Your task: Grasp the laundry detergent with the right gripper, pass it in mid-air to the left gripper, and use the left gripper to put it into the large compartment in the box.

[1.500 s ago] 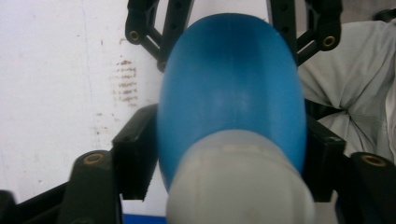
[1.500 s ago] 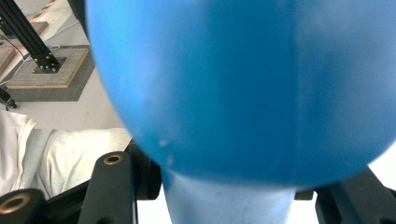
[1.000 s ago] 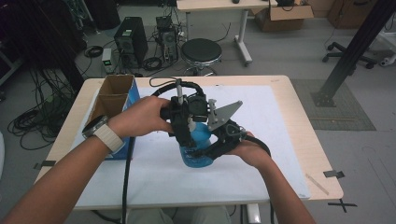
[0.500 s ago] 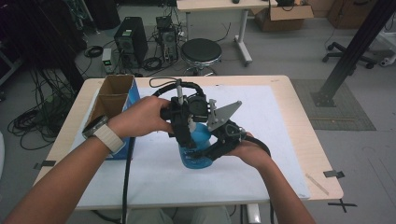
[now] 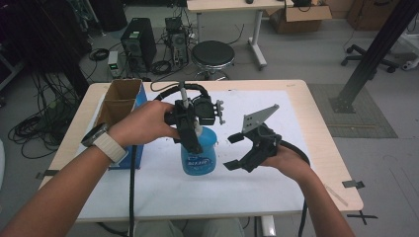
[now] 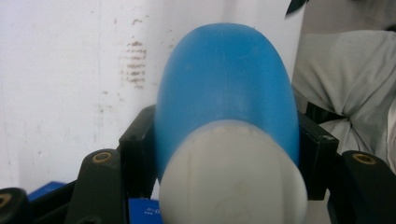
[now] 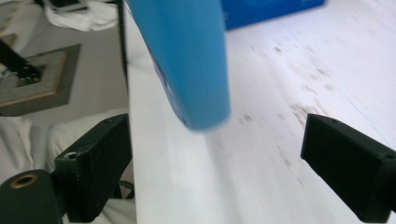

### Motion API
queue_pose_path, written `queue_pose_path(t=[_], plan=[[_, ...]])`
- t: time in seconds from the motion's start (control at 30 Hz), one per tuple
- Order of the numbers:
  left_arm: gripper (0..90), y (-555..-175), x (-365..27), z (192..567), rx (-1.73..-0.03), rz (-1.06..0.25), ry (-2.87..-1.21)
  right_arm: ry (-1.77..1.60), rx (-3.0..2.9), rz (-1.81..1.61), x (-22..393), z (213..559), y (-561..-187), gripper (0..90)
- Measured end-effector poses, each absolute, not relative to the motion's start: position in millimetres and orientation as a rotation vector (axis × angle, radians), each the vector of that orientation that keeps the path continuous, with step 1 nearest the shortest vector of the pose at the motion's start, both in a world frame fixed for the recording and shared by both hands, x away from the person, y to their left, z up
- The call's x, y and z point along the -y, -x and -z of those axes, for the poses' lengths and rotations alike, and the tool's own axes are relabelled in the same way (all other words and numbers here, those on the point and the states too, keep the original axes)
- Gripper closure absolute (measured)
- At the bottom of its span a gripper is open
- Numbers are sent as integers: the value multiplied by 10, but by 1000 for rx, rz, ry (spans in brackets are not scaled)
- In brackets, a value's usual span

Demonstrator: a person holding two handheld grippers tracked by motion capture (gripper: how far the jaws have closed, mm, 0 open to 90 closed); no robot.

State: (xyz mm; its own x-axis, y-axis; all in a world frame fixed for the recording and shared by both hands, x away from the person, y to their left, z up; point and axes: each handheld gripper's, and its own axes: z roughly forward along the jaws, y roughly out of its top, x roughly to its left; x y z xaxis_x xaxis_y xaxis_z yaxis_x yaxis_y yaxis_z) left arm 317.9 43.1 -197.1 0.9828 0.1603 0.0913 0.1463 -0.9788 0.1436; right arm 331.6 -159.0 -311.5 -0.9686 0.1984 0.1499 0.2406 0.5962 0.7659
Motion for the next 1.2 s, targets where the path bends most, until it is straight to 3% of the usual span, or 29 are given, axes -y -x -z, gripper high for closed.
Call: queue_pose_path(t=[0.43, 1.2], plan=[[380, -3238, -550, 1849, -483, -248, -2964, 643, 2926, 1068, 2064, 2941, -3310, 63], [382, -3355, -717, 1658, -898, -325, -2904, 679, 3128, 580, 2139, 2808, -3229, 69]])
